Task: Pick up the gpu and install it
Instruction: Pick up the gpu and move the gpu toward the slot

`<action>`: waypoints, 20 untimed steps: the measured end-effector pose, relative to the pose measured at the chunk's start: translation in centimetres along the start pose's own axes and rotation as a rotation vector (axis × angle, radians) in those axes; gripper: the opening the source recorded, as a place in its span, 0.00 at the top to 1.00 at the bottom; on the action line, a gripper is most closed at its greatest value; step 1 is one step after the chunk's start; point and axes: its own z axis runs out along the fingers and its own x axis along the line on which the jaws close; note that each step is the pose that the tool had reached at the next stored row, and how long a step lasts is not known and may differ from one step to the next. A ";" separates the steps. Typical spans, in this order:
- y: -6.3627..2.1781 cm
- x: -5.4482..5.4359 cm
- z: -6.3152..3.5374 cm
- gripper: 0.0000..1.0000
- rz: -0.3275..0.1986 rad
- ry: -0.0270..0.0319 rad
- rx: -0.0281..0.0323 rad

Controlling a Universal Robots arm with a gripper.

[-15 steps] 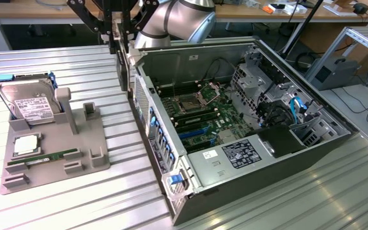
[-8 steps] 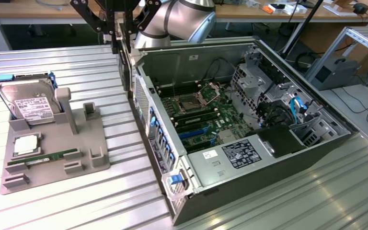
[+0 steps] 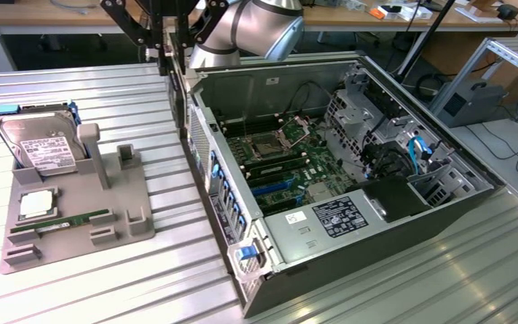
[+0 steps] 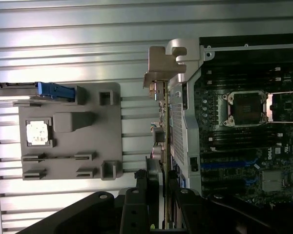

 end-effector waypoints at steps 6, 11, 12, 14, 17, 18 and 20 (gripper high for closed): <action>0.03 -0.6 0.19 0.73 0.000 0.0001 0.0001; -0.03 -1.5 1.05 0.73 0.000 0.0001 0.0001; -0.03 -1.7 1.23 0.73 0.000 0.0000 0.0000; -0.01 -2.0 1.54 0.73 0.000 0.0000 0.0000; 0.02 -2.7 1.70 0.73 0.000 0.0000 0.0001; 0.04 -3.1 1.76 0.73 0.000 0.0001 0.0001; 0.08 -3.8 1.90 0.73 0.000 0.0001 0.0001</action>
